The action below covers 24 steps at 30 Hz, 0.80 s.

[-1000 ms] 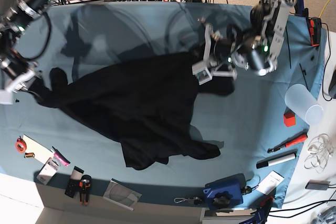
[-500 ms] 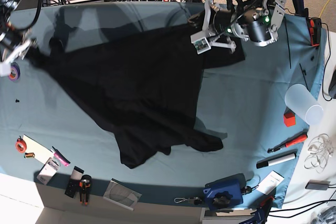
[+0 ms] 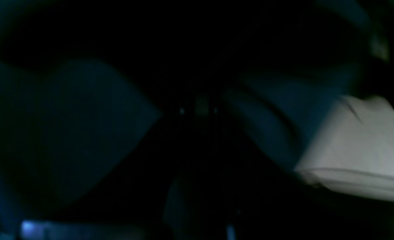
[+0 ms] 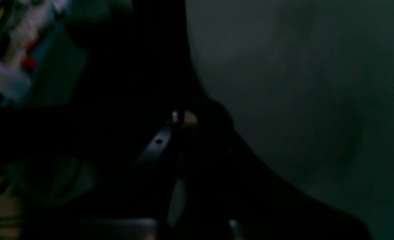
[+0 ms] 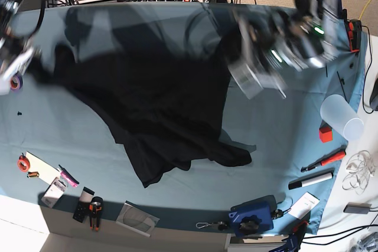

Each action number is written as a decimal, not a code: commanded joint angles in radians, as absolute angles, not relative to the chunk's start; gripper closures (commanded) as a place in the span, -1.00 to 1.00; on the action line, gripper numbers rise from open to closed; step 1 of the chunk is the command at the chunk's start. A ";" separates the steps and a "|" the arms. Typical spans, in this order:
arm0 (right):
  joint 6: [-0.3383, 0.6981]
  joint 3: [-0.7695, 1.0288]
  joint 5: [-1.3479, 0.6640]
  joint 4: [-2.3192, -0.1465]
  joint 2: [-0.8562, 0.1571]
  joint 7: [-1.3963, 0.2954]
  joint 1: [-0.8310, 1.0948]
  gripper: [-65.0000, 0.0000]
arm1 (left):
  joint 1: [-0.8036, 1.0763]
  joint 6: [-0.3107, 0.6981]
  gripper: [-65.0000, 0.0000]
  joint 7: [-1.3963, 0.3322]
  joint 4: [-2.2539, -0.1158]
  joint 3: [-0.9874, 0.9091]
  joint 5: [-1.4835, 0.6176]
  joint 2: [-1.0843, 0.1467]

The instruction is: Layout the t-shirt on the table in an organized manner, then fold the t-shirt properly

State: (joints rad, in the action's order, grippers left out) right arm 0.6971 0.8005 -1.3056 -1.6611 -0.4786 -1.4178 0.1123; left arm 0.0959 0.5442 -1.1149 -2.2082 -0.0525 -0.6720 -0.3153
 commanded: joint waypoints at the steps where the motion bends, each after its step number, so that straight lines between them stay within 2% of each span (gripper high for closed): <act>1: 0.698 0.808 -1.295 -1.687 -0.505 -1.396 0.063 1.00 | 0.056 0.545 1.00 -1.062 -2.227 -0.089 -0.681 -0.318; 6: 0.698 0.787 -1.029 -1.690 -0.504 -1.232 -0.167 1.00 | -0.084 0.491 1.00 -1.018 -2.220 -0.233 -0.677 -0.318; 11: 0.698 0.642 -0.842 -1.606 -0.504 -1.141 -0.323 1.00 | -0.159 0.491 1.00 -1.001 -2.207 -0.244 -0.687 -0.319; 18: 0.661 0.365 -0.827 -1.298 -0.487 -1.114 -0.545 1.00 | -0.156 0.499 1.00 -1.025 -2.208 -0.105 -0.723 -0.311; 24: 0.567 0.334 -0.643 -1.118 -0.463 -0.978 -0.728 1.00 | -0.109 0.530 1.00 -1.039 -2.213 0.118 -0.730 -0.271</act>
State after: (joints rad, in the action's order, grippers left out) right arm 0.5686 0.3305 -0.6228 -1.1000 -0.4450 -1.0103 -0.6918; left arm -0.0933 0.5308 -1.0687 -2.1952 0.1257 -0.7105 -0.2703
